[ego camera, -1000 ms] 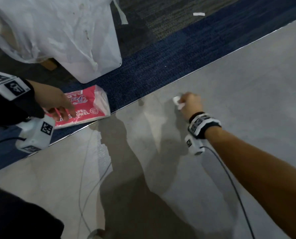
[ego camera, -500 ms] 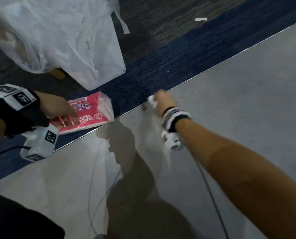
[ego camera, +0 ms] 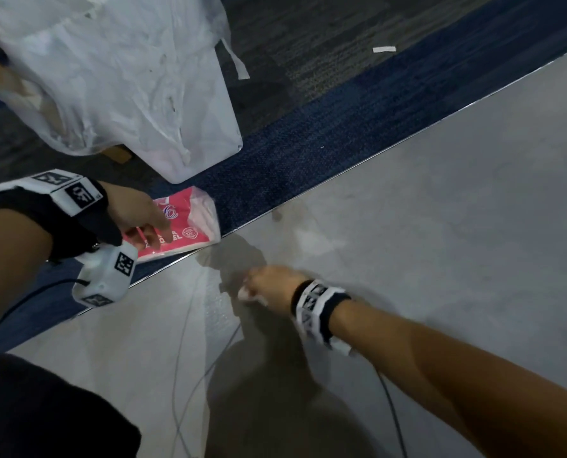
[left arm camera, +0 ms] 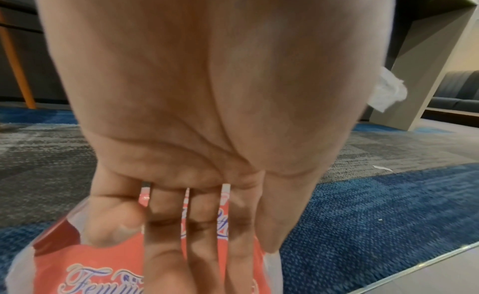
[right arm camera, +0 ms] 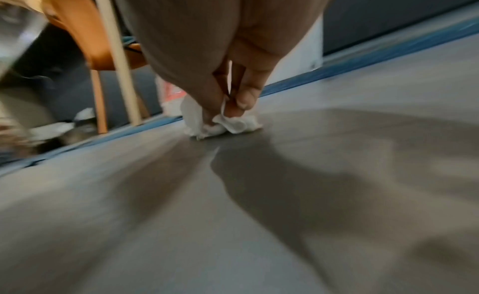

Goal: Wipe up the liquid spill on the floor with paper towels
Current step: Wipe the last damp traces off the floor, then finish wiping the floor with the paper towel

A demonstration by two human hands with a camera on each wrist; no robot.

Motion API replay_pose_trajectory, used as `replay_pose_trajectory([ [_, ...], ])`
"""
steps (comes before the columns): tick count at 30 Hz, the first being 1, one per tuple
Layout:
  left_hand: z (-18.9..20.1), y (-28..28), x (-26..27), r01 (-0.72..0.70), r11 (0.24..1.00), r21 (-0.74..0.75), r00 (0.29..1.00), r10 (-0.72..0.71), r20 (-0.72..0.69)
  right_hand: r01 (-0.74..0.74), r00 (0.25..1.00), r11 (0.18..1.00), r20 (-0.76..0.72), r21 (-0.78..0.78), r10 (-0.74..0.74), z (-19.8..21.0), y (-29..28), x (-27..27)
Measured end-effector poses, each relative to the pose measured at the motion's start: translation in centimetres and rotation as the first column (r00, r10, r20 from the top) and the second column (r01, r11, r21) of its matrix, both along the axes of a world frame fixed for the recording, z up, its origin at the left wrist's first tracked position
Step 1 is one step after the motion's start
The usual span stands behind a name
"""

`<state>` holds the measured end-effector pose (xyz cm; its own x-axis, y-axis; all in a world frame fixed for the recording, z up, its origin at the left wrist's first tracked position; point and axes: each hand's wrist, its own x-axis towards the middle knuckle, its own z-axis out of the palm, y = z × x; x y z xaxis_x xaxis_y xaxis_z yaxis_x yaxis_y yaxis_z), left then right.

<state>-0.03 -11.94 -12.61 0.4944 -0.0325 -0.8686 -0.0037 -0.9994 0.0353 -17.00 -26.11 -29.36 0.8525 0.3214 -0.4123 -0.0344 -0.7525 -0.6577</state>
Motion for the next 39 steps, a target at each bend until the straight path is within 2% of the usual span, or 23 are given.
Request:
replay_pose_trajectory([
  [2,-0.1,0.8,0.4,0.006,1.000,0.013,1.000,-0.006,-0.012,0.274,0.961,0.957,0.058,-0.096,-0.269,-0.4,-5.7,1.7],
  [3,-0.2,1.2,0.6,-0.002,1.000,0.017,1.000,0.002,-0.019,0.451,0.890,0.880,0.142,-0.149,-0.432,-0.6,-9.2,2.4],
  [5,-0.2,1.7,1.0,-0.021,1.000,0.013,1.000,0.021,-0.016,0.756,0.654,0.627,0.254,-0.191,-0.712,-0.5,-15.7,2.0],
  [6,-0.1,1.8,1.2,-0.024,1.000,0.009,1.000,0.024,-0.015,0.830,0.557,0.516,0.263,-0.211,-0.788,-0.4,-17.5,1.1],
  [7,-0.1,1.9,1.3,-0.024,1.000,0.003,1.000,0.024,-0.016,0.856,0.511,0.456,0.268,-0.243,-0.817,-0.2,-18.1,0.1],
  [8,-0.1,1.8,1.5,-0.022,1.000,-0.002,0.999,0.022,-0.023,0.861,0.496,0.432,0.261,-0.268,-0.828,0.1,-17.5,-0.9],
  [10,-0.3,1.7,1.6,-0.015,1.000,-0.014,0.999,0.015,-0.032,0.815,0.570,0.503,0.245,-0.288,-0.784,0.6,-14.0,-2.4],
  [12,-0.6,1.5,1.7,-0.031,0.998,-0.046,0.999,0.030,-0.033,0.712,0.699,0.654,0.173,-0.257,-0.693,0.9,-10.0,-3.2],
  [13,-0.8,1.4,1.7,-0.040,0.997,-0.068,0.999,0.038,-0.034,0.677,0.734,0.700,0.132,-0.227,-0.667,1.0,-8.6,-3.2],
  [14,-1.0,1.1,1.6,-0.039,0.995,-0.088,0.999,0.036,-0.036,0.686,0.725,0.706,0.084,-0.175,-0.684,0.8,-7.8,-3.0],
  [15,-1.1,0.9,1.7,-0.026,0.994,-0.106,0.999,0.022,-0.038,0.738,0.673,0.671,0.009,-0.079,-0.739,1.0,-7.3,-2.6],
  [16,-1.2,0.7,1.8,-0.008,0.992,-0.122,0.999,0.003,-0.042,0.798,0.603,0.601,-0.081,0.051,-0.793,1.0,-7.1,-2.1],
  [18,-1.3,0.7,2.1,0.006,0.990,-0.141,0.999,-0.013,-0.047,0.866,0.478,0.404,-0.253,0.295,-0.841,2.1,-6.6,-0.9],
  [21,-1.5,1.6,2.7,0.063,0.990,-0.127,0.997,-0.069,-0.046,0.843,0.419,0.151,-0.453,0.517,-0.787,5.0,-6.1,1.1],
  [23,-1.7,2.5,2.9,0.052,0.993,-0.110,0.999,-0.050,0.018,0.804,0.429,0.056,-0.512,0.592,-0.744,7.4,-6.1,2.3],
  [25,-1.8,3.0,3.0,0.060,0.993,-0.101,0.997,-0.055,0.058,0.770,0.454,0.027,-0.517,0.638,-0.725,9.6,-6.1,3.5],
  [29,-2.1,3.3,3.4,0.083,0.990,-0.116,0.996,-0.078,0.050,0.702,0.473,0.007,-0.458,0.712,-0.752,13.7,-6.2,6.1],
  [36,-2.8,3.9,4.0,0.152,0.977,-0.151,0.987,-0.141,0.081,0.545,0.517,0.050,-0.288,0.837,-0.806,21.7,-6.1,12.5],
  [39,-2.7,4.2,4.0,0.179,0.971,-0.158,0.982,-0.166,0.092,0.486,0.515,0.114,-0.178,0.867,-0.839,25.2,-5.8,16.3],
])
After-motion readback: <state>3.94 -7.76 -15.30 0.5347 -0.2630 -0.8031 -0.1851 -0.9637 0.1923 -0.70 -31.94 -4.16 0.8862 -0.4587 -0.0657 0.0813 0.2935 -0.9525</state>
